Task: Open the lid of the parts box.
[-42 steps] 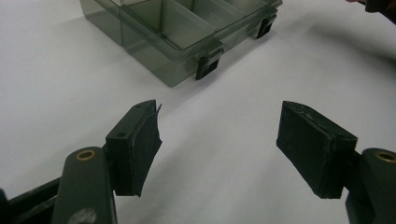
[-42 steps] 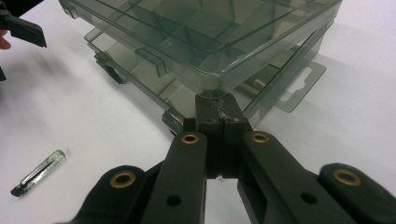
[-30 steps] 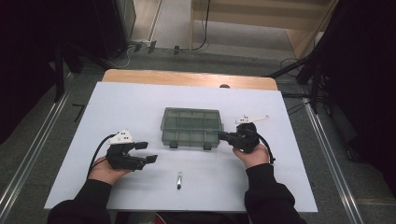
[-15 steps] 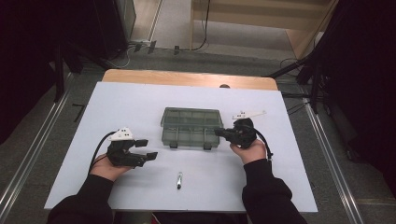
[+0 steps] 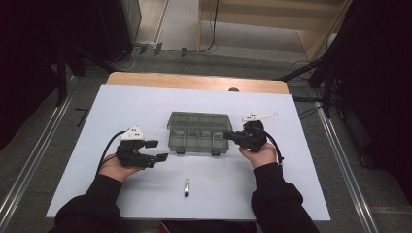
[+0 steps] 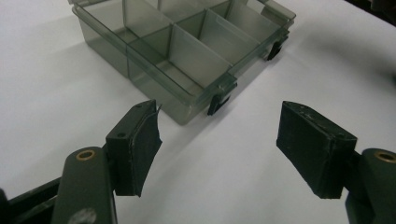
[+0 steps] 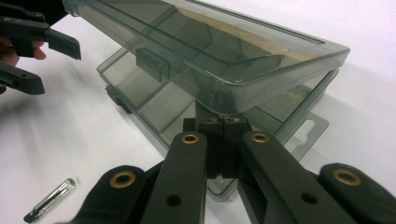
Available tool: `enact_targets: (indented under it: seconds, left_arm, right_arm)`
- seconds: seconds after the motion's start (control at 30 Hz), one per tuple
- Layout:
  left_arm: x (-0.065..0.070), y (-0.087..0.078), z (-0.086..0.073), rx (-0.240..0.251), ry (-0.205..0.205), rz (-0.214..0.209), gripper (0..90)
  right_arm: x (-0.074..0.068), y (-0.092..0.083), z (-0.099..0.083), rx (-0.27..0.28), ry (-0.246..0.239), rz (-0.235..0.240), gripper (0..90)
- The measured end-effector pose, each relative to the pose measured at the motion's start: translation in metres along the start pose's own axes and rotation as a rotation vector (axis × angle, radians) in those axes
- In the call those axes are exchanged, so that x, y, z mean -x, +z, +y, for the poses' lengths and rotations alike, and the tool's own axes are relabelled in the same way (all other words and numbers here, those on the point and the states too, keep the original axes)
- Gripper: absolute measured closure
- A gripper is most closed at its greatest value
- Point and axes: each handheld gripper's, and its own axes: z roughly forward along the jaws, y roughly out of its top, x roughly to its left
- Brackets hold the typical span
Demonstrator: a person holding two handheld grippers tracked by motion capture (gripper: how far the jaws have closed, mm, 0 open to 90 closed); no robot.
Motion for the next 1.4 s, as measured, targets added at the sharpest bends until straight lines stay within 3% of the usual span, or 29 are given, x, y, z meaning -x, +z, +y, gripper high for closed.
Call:
enact_targets:
  seconds: [0.5,0.77,0.87,0.97,1.2,1.4]
  left_arm:
    - [-0.015,0.006,0.021,-0.014,-0.025,-0.025,29.3]
    - [-0.025,0.009,0.033,-0.017,-0.019,-0.037,29.5]
    - [-0.027,0.011,0.037,-0.025,0.023,0.000,29.6]
    - [-0.029,0.011,0.038,0.000,-0.004,-0.021,29.6]
    - [-0.033,0.018,0.037,-0.002,0.011,-0.010,29.6]
    - [-0.038,0.020,0.039,0.020,-0.005,0.000,29.7]
  right_arm:
    - [0.002,-0.003,0.000,0.003,0.016,-0.003,90.0]
    - [0.003,-0.004,0.000,0.005,0.017,-0.003,90.0]
    - [0.003,-0.003,0.000,0.005,0.020,-0.003,90.0]
    - [0.003,-0.003,0.000,0.003,0.017,-0.001,90.0]
    - [0.004,-0.003,0.002,0.005,0.012,0.000,90.0]
    - [0.006,-0.004,0.007,0.023,0.012,-0.002,90.0]
